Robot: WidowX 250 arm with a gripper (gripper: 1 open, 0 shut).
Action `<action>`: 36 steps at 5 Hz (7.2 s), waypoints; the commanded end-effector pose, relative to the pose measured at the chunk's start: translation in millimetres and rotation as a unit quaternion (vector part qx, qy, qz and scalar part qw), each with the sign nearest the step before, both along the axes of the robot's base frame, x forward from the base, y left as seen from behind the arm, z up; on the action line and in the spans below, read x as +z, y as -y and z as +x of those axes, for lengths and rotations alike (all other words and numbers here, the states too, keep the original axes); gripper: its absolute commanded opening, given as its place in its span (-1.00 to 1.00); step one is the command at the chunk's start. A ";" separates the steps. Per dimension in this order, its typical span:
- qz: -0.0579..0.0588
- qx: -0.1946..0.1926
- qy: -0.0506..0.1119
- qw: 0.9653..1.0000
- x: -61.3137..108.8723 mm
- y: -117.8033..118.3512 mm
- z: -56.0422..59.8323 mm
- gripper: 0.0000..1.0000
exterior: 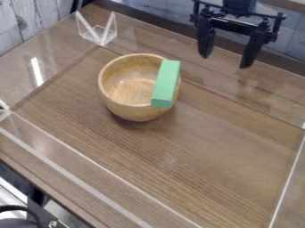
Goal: Put green object into wooden bowl
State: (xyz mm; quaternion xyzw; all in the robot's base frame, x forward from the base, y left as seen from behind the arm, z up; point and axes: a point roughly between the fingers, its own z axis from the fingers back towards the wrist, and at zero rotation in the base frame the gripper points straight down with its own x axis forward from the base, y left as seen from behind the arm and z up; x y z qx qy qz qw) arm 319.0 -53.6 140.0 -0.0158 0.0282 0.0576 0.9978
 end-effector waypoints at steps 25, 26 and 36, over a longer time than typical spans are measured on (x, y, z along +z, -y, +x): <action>0.037 0.084 0.120 0.989 -44.9 -67.3 -21.6 1.00; 0.040 0.098 0.122 0.987 -45.0 -61.9 -16.5 1.00; 0.027 0.076 0.124 0.989 -57.6 -63.3 -11.1 1.00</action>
